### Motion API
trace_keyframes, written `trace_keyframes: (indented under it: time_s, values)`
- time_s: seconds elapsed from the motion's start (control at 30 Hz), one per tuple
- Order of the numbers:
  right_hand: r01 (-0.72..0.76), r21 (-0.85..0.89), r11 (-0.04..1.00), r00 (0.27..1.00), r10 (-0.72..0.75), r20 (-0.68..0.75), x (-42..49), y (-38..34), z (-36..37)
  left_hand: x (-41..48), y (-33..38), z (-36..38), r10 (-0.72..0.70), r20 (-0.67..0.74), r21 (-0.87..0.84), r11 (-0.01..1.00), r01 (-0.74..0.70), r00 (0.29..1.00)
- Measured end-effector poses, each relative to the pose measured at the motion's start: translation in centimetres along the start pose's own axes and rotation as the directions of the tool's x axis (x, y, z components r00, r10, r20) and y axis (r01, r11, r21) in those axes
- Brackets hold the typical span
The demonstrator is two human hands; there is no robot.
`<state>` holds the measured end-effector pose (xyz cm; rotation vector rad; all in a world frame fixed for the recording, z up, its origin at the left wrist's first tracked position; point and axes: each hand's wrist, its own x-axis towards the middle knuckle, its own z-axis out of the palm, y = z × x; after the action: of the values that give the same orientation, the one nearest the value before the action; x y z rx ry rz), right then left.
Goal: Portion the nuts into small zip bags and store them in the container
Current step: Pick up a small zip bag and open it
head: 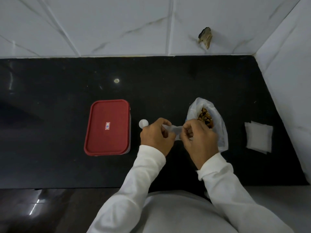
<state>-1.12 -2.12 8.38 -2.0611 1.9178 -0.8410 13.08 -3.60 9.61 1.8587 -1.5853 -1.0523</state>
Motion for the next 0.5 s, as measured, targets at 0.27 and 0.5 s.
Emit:
trace_keyframes:
  time_s: [0.27, 0.5]
  values:
    - [-0.322, 0.182, 0.929, 0.929, 0.272, 0.251, 1.4, 0.5, -0.9, 0.6, -1.2, 0.5, 0.068, -0.001, -0.031, 0.997, -0.068, 0.998]
    - [-0.415, 0.253, 0.874, 0.884, 0.322, 0.339, 2.2, -0.1, -1.5, 0.7, -1.8, 2.6, -0.185, 0.146, -0.729, 0.644, 0.232, 0.972]
